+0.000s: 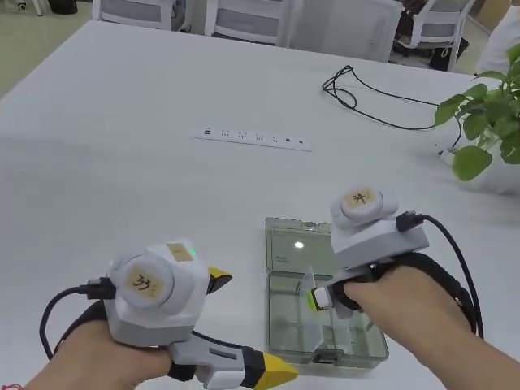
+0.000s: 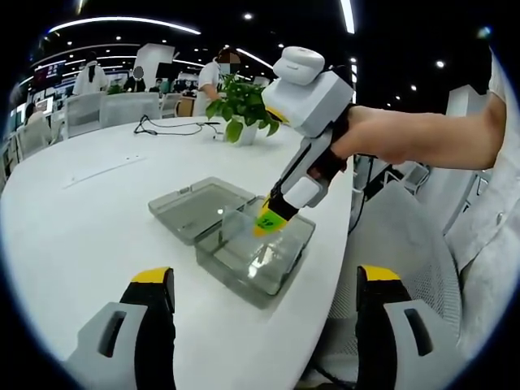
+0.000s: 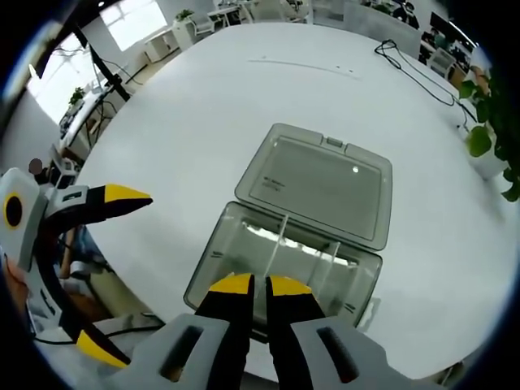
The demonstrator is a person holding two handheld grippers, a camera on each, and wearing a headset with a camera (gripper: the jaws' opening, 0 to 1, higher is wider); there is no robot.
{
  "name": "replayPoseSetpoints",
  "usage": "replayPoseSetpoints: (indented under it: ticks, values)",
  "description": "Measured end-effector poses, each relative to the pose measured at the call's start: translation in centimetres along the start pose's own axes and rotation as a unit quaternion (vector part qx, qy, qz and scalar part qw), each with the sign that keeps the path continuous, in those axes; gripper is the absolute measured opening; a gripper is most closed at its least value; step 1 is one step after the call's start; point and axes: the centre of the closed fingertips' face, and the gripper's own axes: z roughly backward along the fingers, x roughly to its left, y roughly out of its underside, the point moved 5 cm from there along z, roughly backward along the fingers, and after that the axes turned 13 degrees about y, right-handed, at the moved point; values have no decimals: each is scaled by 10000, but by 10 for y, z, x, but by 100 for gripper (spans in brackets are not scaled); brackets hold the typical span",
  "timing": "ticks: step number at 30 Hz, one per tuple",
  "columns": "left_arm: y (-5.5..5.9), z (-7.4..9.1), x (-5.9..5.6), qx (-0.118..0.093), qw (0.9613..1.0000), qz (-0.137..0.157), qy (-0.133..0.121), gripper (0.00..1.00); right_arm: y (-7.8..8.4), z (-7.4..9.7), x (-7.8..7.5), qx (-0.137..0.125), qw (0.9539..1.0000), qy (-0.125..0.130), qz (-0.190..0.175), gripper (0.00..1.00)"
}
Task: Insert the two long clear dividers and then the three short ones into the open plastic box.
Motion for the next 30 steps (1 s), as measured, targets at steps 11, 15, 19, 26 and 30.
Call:
replayPoseSetpoints:
  ticks: [11, 15, 19, 26, 30]
  values:
    - [-1, -2, 0, 31, 10000, -41, 27, 95, -1, 1, 0, -53, 9999, 44, 115, 7]
    - [-1, -1, 0, 14, 10000, -30, 16, 95, -2, 2, -1, -9, 10000, -5, 90, 7]
    - [-1, -1, 0, -7, 10000, -11, 6, 95, -1, 1, 0, -32, 9999, 11, 110, 7]
    - [-1, -1, 0, -9, 10000, -5, 15, 94, -2, 1, 0, -31, 10000, -24, 14, 7]
    - [-2, -1, 0, -21, 10000, -7, 23, 94, -2, 1, 0, -15, 9999, -77, -120, 7]
